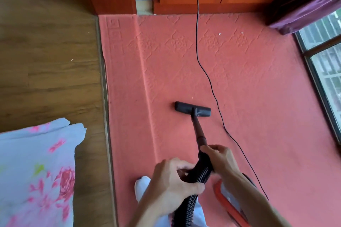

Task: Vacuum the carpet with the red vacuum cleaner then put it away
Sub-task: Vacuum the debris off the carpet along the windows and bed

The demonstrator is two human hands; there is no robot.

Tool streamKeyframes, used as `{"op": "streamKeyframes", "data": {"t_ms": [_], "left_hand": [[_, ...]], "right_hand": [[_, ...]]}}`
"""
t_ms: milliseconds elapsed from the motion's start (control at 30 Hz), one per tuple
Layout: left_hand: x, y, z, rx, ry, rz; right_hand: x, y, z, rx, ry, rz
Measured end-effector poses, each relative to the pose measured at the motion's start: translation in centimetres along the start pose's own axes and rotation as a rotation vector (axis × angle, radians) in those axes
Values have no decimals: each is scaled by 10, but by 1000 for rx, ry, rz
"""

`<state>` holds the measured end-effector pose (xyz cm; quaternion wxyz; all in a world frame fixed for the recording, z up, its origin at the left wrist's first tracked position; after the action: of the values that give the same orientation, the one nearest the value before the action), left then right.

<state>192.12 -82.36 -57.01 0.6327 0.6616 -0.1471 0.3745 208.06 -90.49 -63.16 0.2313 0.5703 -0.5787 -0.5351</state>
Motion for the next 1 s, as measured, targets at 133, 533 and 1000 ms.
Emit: {"op": "streamKeyframes", "data": {"t_ms": [133,533,1000], "left_hand": [[-3,-19,13,193,70,8],[9,-4,21,53,118,-33],[12,-33,20,75,103,-86]], "right_hand": [[-3,-45,5,42,31,-82],[-2,-19,-24,-111,151,-38],[-9,-44,-31,-142,187,-130]]}}
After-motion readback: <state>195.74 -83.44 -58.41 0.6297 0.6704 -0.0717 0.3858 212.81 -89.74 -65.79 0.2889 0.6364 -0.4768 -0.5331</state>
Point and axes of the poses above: each hand's wrist, its own y-axis away from the middle knuckle, its own z-axis out of the palm, x = y × z, the point moved 1 cm from there along -y, towards the middle knuckle, and after that the axes turned 13 degrees about -x, right-handed, at the moved point
